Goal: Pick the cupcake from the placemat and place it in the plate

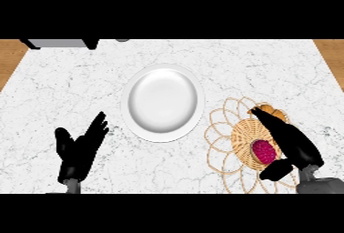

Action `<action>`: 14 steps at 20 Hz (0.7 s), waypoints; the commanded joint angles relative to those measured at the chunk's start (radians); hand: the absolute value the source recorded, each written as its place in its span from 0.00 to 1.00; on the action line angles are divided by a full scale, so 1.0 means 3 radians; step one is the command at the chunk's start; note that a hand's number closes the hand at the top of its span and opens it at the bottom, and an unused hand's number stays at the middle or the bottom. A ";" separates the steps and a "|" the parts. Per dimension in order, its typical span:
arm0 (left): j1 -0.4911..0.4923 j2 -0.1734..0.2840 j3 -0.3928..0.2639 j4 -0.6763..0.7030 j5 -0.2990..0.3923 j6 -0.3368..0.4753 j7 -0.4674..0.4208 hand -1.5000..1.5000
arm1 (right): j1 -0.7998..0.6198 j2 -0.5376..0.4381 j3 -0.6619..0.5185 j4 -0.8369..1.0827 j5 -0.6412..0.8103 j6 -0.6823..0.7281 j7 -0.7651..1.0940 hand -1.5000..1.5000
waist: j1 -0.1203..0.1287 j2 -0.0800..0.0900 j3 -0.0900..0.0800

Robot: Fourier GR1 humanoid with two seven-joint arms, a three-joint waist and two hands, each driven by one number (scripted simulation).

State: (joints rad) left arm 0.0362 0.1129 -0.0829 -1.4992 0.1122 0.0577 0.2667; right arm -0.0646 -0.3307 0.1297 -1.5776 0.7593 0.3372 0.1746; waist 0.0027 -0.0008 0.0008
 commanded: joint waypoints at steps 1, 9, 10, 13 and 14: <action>0.0030 0.0013 0.0078 0.0116 0.0041 -0.0084 -0.0141 0.50 | -0.0035 -0.0072 0.0186 0.0274 0.0241 0.0036 -0.0177 1.00 | 0.0005 0.0005 -0.0003; -0.0061 -0.0020 0.0158 0.0388 -0.0069 -0.0137 -0.0341 0.50 | 0.0070 -0.0017 0.0151 0.0245 0.0561 -0.0247 -0.0509 1.00 | -0.0008 0.0002 -0.0003; 0.0150 -0.0057 0.0102 0.0108 -0.0023 -0.0095 -0.0192 0.50 | 0.0329 -0.0190 0.0069 -0.0139 0.0446 -0.0104 -0.0518 1.00 | -0.0014 -0.0002 -0.0003; 0.0134 -0.0046 0.0115 0.0208 -0.0021 -0.0179 -0.0312 0.50 | -0.0202 0.0000 0.0049 0.0045 0.0557 -0.0155 -0.0366 1.00 | 0.0004 0.0001 -0.0003; -0.0042 -0.0053 0.0099 0.0210 -0.0051 -0.0137 -0.0140 0.50 | 0.0133 0.0094 0.0143 0.0036 0.0681 -0.0619 -0.0568 1.00 | -0.0014 0.0000 -0.0002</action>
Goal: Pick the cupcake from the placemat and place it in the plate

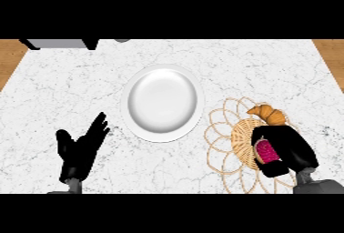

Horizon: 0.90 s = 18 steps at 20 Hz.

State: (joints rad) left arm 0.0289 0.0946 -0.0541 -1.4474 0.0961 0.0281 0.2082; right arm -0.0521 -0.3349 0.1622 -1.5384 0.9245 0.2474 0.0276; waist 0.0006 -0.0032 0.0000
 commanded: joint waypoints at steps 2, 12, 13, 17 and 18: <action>-0.0040 -0.0062 -0.0098 -0.0023 -0.0075 0.0047 0.0063 0.50 | -0.0196 0.1053 0.0690 -0.0242 0.0597 -0.0357 0.1051 1.00 | 0.0085 0.0000 -0.0007; -0.0100 -0.0031 -0.0193 0.0055 -0.0070 -0.0107 0.0095 0.50 | -0.0831 0.1112 0.1309 -0.0309 0.0864 -0.1339 0.2266 1.00 | 0.0370 -0.0031 -0.0013; -0.0091 -0.0067 -0.0226 0.0108 -0.0091 -0.0098 0.0075 0.50 | -0.0882 0.1113 0.1373 -0.0318 0.0901 -0.1439 0.2391 1.00 | 0.0361 -0.0018 -0.0017; -0.0180 -0.0058 -0.0213 0.0087 -0.0083 -0.0094 0.0136 0.50 | -0.1144 0.1115 0.1489 -0.0290 0.1091 -0.1878 0.3009 1.00 | 0.0388 -0.0007 -0.0008; -0.0145 -0.0069 -0.0213 0.0097 -0.0086 -0.0080 0.0124 0.50 | -0.1148 0.1115 0.1527 -0.0309 0.1128 -0.1988 0.3196 1.00 | 0.0384 -0.0017 -0.0008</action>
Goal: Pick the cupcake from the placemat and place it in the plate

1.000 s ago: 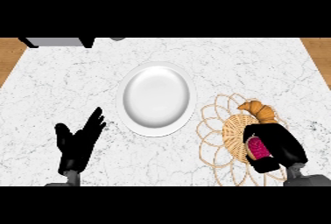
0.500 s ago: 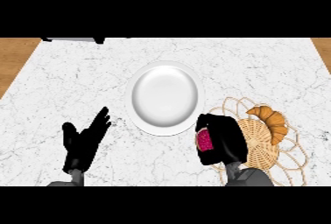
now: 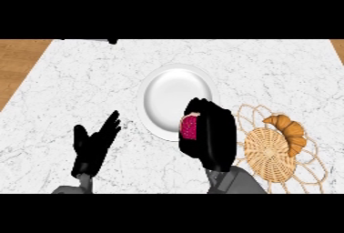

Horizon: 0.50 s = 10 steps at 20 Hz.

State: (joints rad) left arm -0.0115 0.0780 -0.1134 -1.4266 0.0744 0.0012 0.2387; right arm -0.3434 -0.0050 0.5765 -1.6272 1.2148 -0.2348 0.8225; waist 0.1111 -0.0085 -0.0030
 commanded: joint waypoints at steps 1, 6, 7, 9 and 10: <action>-0.0057 -0.0026 -0.0015 0.0018 -0.0018 0.0023 0.0024 0.50 | -0.0253 0.0016 0.0176 -0.0008 0.0217 -0.0513 0.0691 1.00 | 0.0010 0.0004 0.0003; -0.0065 -0.0002 0.0009 0.0037 0.0011 -0.0011 0.0039 0.50 | -0.0440 0.0016 0.0284 0.0159 0.0504 -0.0982 0.1359 1.00 | 0.0022 0.0029 0.0005; -0.0078 -0.0019 -0.0007 0.0057 -0.0014 0.0005 0.0007 0.50 | -0.0519 0.0016 0.0274 0.0177 0.0538 -0.1024 0.1401 1.00 | 0.0036 0.0038 0.0003; -0.0044 -0.0043 -0.0052 0.0061 -0.0029 -0.0005 0.0000 0.50 | -0.0552 0.0016 0.0310 0.0181 0.0601 -0.1236 0.1521 1.00 | 0.0027 0.0037 0.0009; -0.0126 -0.0009 0.0009 0.0048 0.0004 -0.0007 0.0045 0.50 | -0.0597 0.0015 0.0278 0.0259 0.0690 -0.1314 0.1573 1.00 | -0.0006 0.0046 0.0009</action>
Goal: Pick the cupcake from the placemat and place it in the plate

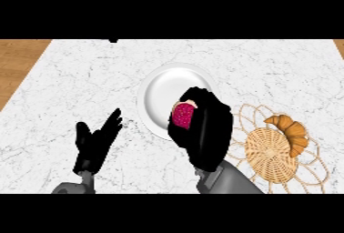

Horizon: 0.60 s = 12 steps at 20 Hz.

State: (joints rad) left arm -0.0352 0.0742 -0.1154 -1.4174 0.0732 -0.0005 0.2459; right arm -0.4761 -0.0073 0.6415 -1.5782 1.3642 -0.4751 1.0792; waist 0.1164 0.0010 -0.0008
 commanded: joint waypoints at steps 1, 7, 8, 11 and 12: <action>-0.0026 -0.0011 0.0010 0.0036 0.0014 -0.0004 0.0013 0.50 | -0.0230 0.0023 0.0033 0.0133 0.0269 -0.0462 0.0792 1.00 | -0.0030 0.0009 -0.0003; -0.0035 0.0018 0.0055 0.0019 -0.0013 0.0050 0.0025 0.50 | -0.0331 0.0023 -0.0162 0.0521 0.0741 -0.0628 0.1039 1.00 | -0.0098 0.0022 0.0003; 0.0044 -0.0060 -0.0009 0.0022 -0.0015 0.0050 -0.0044 0.50 | -0.0343 0.0023 -0.0161 0.0556 0.0780 -0.0676 0.1097 1.00 | -0.0095 0.0023 0.0002; -0.0022 0.0002 0.0074 -0.0002 0.0000 0.0074 0.0037 0.50 | -0.0318 0.0023 -0.0276 0.0747 0.0892 -0.0791 0.1202 1.00 | -0.0126 0.0034 0.0007; 0.0047 0.0073 0.0093 0.0021 0.0008 -0.0006 -0.0066 0.50 | -0.0383 0.0022 -0.0315 0.0798 0.0909 -0.0908 0.1175 1.00 | -0.0114 0.0039 0.0006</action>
State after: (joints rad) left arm -0.0394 0.0797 -0.0959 -1.4166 0.0750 0.0093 0.2433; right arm -0.5566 -0.0121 0.5700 -1.3989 1.5909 -0.5994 1.1739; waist 0.0851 0.0089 0.0010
